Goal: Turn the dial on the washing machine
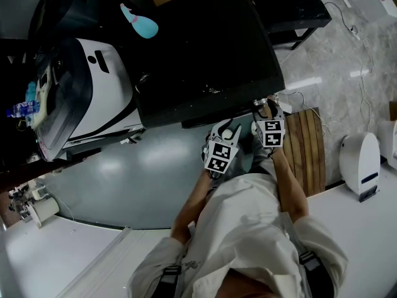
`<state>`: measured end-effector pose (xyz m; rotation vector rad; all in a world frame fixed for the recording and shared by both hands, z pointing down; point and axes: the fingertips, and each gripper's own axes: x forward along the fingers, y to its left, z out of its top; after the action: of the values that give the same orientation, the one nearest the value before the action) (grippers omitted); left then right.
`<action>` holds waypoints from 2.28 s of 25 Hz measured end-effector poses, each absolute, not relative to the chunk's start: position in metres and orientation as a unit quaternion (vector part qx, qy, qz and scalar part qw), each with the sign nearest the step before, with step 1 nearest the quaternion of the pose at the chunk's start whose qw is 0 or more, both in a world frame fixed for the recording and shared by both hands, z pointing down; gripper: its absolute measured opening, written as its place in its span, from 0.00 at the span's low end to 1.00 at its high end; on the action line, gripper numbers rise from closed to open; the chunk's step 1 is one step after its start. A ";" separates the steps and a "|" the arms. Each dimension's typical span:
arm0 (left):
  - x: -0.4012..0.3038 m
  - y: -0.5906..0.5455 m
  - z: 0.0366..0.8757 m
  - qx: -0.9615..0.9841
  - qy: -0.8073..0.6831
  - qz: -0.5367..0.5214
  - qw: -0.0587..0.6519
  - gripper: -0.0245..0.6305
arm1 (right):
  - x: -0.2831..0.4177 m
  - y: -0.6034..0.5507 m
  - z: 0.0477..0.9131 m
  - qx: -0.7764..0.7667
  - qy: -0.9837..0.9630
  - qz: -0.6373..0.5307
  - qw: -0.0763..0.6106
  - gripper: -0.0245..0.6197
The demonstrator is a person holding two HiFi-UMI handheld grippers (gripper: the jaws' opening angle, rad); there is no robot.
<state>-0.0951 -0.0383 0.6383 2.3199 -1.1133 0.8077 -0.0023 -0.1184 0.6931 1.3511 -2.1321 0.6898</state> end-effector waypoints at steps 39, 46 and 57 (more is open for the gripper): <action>-0.093 -0.034 0.642 0.836 -0.402 0.296 0.225 0.23 | 0.002 -0.115 0.701 0.452 -0.760 0.464 0.060 0.46; -0.093 -0.033 0.642 0.836 -0.403 0.297 0.226 0.23 | 0.003 -0.115 0.702 0.447 -0.752 0.483 0.033 0.46; -0.092 -0.032 0.641 0.836 -0.401 0.298 0.226 0.23 | 0.006 -0.115 0.705 0.440 -0.737 0.512 -0.005 0.46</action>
<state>-0.0925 -0.0324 0.6415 2.3047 -1.1062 0.8227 0.0057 -0.1145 0.7048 1.3878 -2.3229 1.6149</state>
